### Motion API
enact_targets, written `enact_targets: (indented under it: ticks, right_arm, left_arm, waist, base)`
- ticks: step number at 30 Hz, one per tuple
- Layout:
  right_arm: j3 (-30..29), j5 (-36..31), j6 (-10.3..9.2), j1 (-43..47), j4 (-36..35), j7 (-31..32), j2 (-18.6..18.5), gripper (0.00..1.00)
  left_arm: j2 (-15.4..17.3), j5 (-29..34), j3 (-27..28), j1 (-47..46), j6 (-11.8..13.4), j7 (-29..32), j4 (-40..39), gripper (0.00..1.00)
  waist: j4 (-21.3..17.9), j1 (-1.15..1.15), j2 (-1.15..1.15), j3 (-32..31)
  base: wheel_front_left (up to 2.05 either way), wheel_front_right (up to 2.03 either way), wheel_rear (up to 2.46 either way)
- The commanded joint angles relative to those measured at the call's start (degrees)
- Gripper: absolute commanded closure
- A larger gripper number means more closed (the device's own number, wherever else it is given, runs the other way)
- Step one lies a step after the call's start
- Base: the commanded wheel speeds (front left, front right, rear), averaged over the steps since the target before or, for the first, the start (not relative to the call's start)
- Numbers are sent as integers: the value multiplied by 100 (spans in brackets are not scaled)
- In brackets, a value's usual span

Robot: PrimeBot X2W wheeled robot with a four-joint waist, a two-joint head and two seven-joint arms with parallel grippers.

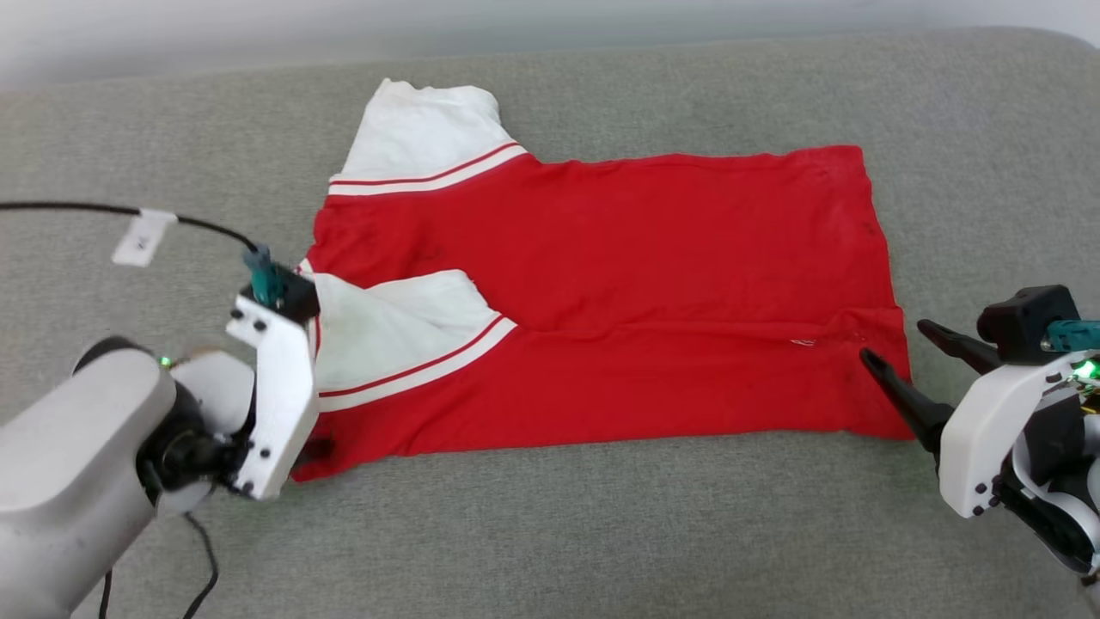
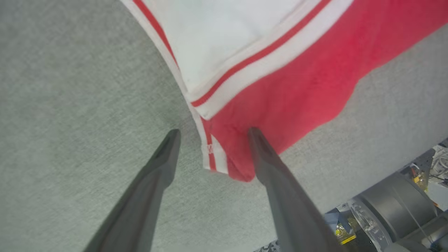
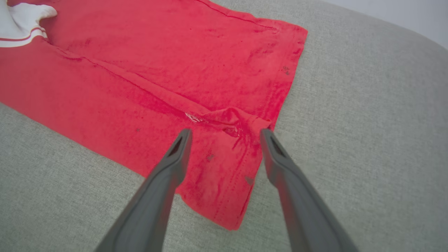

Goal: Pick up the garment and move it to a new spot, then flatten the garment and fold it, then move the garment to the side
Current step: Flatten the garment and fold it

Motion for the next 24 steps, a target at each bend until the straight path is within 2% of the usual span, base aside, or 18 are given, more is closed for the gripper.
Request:
enact_targets:
  ticks: [1, 7, 8, 9, 13, 18, 21, 24]
  right_arm:
    - [39, 45, -6, -85, 8, 0, 45, 0]
    - [175, 88, -5, -254, 88, -29, 47, 0]
    - [196, 92, -5, -293, 99, -42, 26, 0]
    - [210, 89, -6, -335, 103, -52, -8, 0]
    - [262, 96, -6, -494, 107, -34, -128, 0]
    - [367, 131, -6, -908, -30, 128, -509, 0]
    - [519, 226, -6, -1182, -182, 451, -831, 0]
    - [797, 482, -5, -1406, -339, 1053, -1187, 0]
  left_arm:
    - [56, -29, -79, 109, -13, 144, 38, 0]
    - [68, 59, -302, 320, -22, 261, 246, 0]
    - [38, 70, -305, 333, -25, 214, 288, 53]
    - [4, 64, -290, 343, -27, 151, 324, 100]
    - [-68, 69, -300, 318, -102, 51, 368, 100]
    - [15, 214, -262, 97, -227, -168, 214, 100]
    - [70, 262, -250, -16, -279, -261, 45, 100]
    - [131, 297, -271, -76, -312, -282, -117, 100]
  waist:
    - [-67, 0, 0, 59]
    - [-158, 0, 0, 150]
    - [-159, 0, 0, 155]
    - [-158, 0, 0, 153]
    - [-139, 0, 0, 123]
    - [-71, 0, 0, 19]
    - [-15, 0, 0, -43]
    - [35, 0, 0, -74]
  base:
    - [0, 0, 0]
    - [0, 0, 0]
    - [0, 0, 0]
    - [0, 0, 0]
    - [0, 0, 0]
    - [0, 0, 0]
    - [0, 0, 0]
    - [0, 0, 0]
